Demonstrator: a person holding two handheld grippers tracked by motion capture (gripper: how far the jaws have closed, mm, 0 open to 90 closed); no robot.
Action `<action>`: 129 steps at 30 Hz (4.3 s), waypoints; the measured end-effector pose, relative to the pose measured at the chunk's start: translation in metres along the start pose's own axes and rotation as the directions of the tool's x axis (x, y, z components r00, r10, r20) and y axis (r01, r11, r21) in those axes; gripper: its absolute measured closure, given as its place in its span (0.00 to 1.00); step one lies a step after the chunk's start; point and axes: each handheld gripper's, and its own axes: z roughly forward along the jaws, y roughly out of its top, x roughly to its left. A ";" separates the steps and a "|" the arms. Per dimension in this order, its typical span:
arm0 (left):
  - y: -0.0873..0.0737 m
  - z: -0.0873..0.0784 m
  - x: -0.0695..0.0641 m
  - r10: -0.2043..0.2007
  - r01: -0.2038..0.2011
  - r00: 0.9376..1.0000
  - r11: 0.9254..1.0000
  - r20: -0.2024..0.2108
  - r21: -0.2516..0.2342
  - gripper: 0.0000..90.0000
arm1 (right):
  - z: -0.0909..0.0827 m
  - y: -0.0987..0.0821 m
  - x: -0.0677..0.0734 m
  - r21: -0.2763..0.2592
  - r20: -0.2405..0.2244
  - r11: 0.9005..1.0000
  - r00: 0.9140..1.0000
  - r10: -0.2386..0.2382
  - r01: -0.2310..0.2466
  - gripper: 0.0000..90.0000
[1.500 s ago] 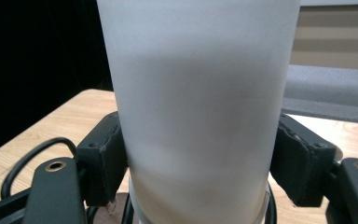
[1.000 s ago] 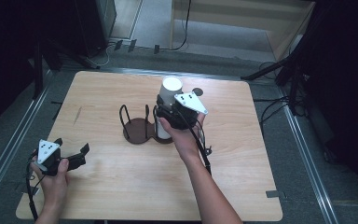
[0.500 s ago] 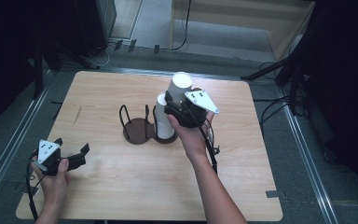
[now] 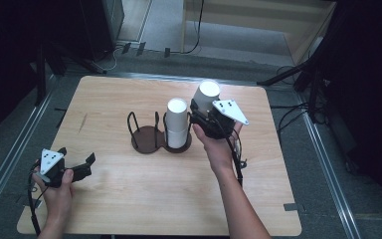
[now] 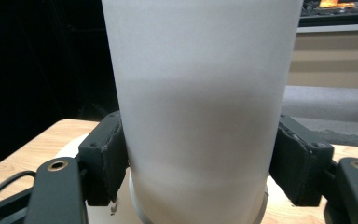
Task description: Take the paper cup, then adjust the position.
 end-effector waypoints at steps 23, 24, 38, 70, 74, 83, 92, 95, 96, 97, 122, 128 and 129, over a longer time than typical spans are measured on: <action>0.002 -0.005 -0.002 -0.004 0.004 0.999 1.000 0.053 0.008 0.00 | -0.036 -0.043 -0.042 0.009 0.112 1.000 0.993 -0.021 0.021 0.31; 0.002 -0.005 -0.003 0.002 -0.002 0.999 1.000 0.050 0.012 0.00 | -0.037 -0.046 -0.044 0.014 0.112 1.000 0.993 -0.026 0.025 0.31; 0.016 -0.002 -0.048 0.064 -0.073 0.986 0.996 0.154 0.054 0.00 | -0.056 -0.092 -0.045 0.086 0.164 0.992 0.980 -0.110 0.097 0.31; 0.065 0.005 -0.162 0.154 -0.200 0.843 0.979 0.515 0.036 0.03 | -0.065 -0.132 0.005 0.124 0.103 0.908 0.905 -0.412 0.400 0.33; 0.064 0.005 -0.165 0.158 -0.218 0.822 0.975 0.547 0.045 0.05 | -0.066 -0.135 0.014 0.114 0.087 0.885 0.883 -0.462 0.452 0.33; 0.061 0.004 -0.176 0.166 -0.245 0.775 0.968 0.610 0.049 0.07 | -0.066 -0.148 0.032 0.093 0.048 0.808 0.808 -0.587 0.581 0.34; 0.056 0.004 -0.187 0.189 -0.289 0.732 0.956 0.654 0.048 0.08 | -0.068 -0.156 0.045 0.053 0.028 0.730 0.729 -0.683 0.682 0.35; 0.056 0.004 -0.188 0.186 -0.289 0.733 0.956 0.654 0.052 0.12 | -0.069 -0.159 0.049 0.037 0.018 0.698 0.698 -0.716 0.715 0.35; 0.056 0.004 -0.188 0.183 -0.287 0.732 0.957 0.656 0.053 0.13 | -0.070 -0.160 0.051 0.032 0.013 0.687 0.687 -0.726 0.726 0.35; 0.056 0.005 -0.188 0.183 -0.289 0.728 0.956 0.661 0.054 0.14 | -0.070 -0.161 0.052 0.028 0.007 0.677 0.677 -0.736 0.736 0.35; 0.048 0.005 -0.199 0.243 -0.388 0.685 0.919 0.686 0.063 0.34 | -0.076 -0.172 0.068 -0.037 -0.048 0.542 0.540 -0.840 0.839 0.35; 0.047 0.008 -0.195 0.230 -0.378 0.694 0.923 0.683 0.072 0.37 | -0.074 -0.175 0.068 -0.013 -0.053 0.532 0.531 -0.846 0.847 0.29; 0.047 0.008 -0.194 0.223 -0.374 0.692 0.924 0.687 0.076 0.37 | -0.073 -0.175 0.068 -0.015 -0.055 0.527 0.525 -0.849 0.850 0.27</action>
